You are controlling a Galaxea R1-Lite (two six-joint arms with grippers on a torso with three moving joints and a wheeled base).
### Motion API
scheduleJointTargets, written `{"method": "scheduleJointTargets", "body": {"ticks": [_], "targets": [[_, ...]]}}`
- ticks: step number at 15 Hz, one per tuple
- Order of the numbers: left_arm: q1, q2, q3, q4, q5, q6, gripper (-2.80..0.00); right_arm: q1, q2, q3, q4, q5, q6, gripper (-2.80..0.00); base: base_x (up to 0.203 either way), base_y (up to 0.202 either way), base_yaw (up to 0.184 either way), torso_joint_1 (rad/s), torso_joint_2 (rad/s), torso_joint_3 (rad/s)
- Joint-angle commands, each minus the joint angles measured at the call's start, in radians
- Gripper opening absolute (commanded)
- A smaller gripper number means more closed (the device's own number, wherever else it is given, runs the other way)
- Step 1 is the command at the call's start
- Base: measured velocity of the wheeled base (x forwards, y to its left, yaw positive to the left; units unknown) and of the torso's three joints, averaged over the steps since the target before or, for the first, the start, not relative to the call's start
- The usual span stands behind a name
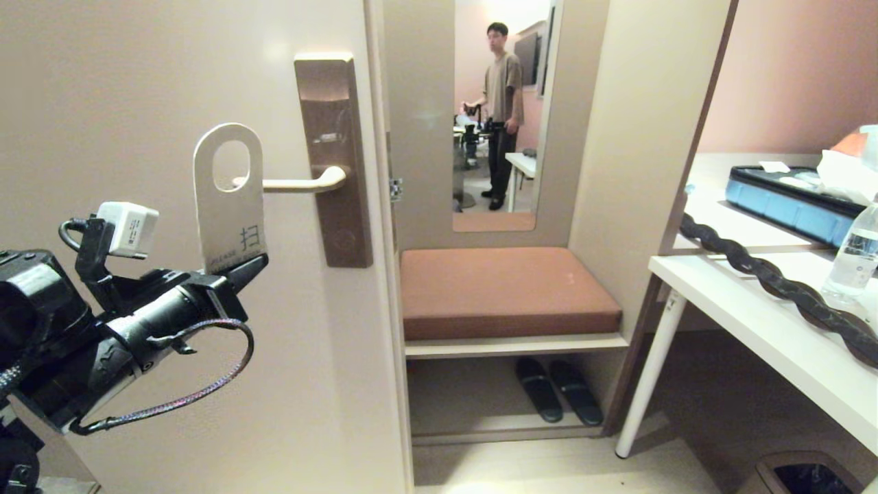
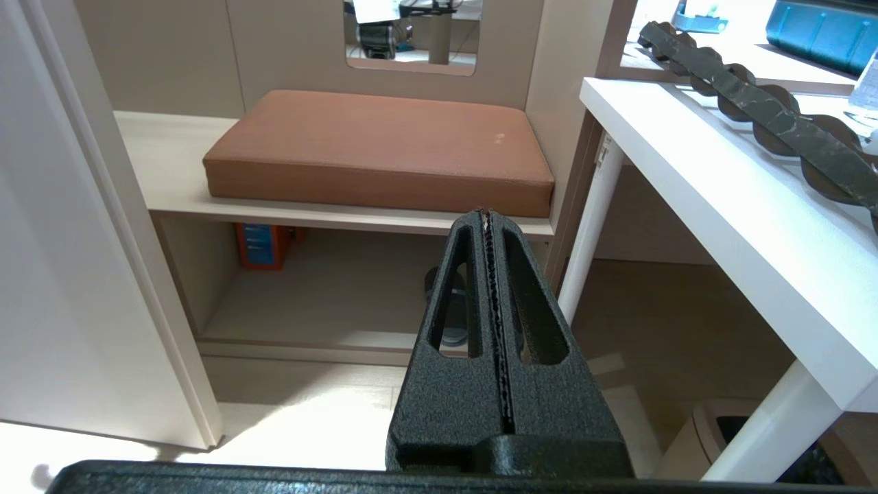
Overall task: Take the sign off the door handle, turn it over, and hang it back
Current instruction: Hang the sign back with the other side facing out
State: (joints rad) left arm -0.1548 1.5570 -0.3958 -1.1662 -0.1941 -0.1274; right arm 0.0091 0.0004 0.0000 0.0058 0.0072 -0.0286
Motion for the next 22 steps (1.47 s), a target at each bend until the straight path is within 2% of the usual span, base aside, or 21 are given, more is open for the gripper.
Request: {"method": "scheduleJointTargets", "body": {"ticks": [1,6,10,14,22], "targets": [[0.054,0.038,-0.004,-0.009,0.006,-0.001,-2.80,0.000,0.000,0.000,0.000,0.000,-0.001,-2.80,0.000,0.000,0.000,0.000,0.00,0.000],[0.122,0.112,-0.019,-0.015,0.064,-0.008,-2.80,0.001,0.000,0.000,0.000,0.000,-0.001,-2.80,0.000,0.000,0.000,0.000,0.00,0.000],[0.127,0.175,-0.068,-0.015,0.139,-0.019,-2.80,0.000,0.000,0.000,0.000,0.000,-0.001,-2.80,0.000,0.000,0.000,0.000,0.00,0.000],[0.128,0.214,-0.114,-0.015,0.196,-0.088,-2.80,0.000,0.000,0.000,0.000,0.000,-0.001,-2.80,0.000,0.000,0.000,0.000,0.00,0.000],[0.135,0.266,-0.138,-0.036,0.205,-0.137,-2.80,0.002,0.000,0.000,0.000,0.000,-0.001,-2.80,0.000,0.000,0.000,0.000,0.00,0.000]]}}
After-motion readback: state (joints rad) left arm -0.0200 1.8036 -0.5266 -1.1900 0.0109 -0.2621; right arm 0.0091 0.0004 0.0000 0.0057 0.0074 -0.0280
